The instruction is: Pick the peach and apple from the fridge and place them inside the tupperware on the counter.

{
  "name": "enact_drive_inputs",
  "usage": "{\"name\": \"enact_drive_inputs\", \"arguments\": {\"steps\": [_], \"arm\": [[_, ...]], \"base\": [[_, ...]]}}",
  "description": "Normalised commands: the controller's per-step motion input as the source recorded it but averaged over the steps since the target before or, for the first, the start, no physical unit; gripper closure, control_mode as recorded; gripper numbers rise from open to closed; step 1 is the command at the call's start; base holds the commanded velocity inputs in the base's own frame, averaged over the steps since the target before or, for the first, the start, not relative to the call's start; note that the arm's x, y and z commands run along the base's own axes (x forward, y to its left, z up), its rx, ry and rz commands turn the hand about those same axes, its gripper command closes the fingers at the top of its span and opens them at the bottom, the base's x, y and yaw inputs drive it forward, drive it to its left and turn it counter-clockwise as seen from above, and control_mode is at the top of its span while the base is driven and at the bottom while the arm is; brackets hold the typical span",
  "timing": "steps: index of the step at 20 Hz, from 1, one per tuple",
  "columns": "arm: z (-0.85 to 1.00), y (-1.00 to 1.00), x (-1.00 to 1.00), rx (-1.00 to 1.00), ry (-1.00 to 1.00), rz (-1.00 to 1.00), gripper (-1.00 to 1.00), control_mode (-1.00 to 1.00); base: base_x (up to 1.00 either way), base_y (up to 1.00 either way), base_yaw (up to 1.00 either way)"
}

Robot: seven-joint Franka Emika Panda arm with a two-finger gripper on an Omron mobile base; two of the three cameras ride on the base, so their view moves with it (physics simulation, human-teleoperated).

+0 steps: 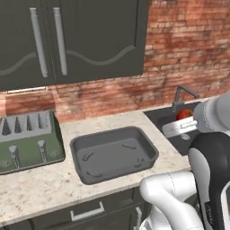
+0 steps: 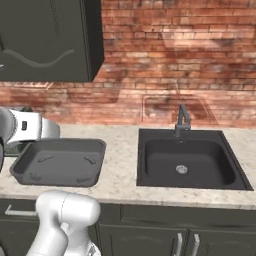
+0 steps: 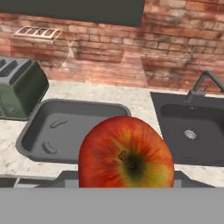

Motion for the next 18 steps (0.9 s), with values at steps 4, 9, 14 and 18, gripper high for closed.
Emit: {"name": "enact_drive_inputs", "arguments": {"steps": [4, 9, 14, 18], "arm": [[-0.14, 0.10, 0.01, -0.11, 0.15, 0.00, 1.00, -1.00], [-0.73, 0.32, 0.18, -0.41, 0.65, 0.28, 1.00, -1.00], [-0.61, 0.05, 0.27, -0.15, 0.57, 0.79, 1.00, -1.00], [-0.53, 0.00, 0.25, -0.10, 0.13, 0.94, 1.00, -1.00]], "base": [[0.19, 0.30, -0.18], [0.00, 0.00, 0.00], [0.00, 0.00, 0.00], [0.00, 0.00, 0.00]]}}
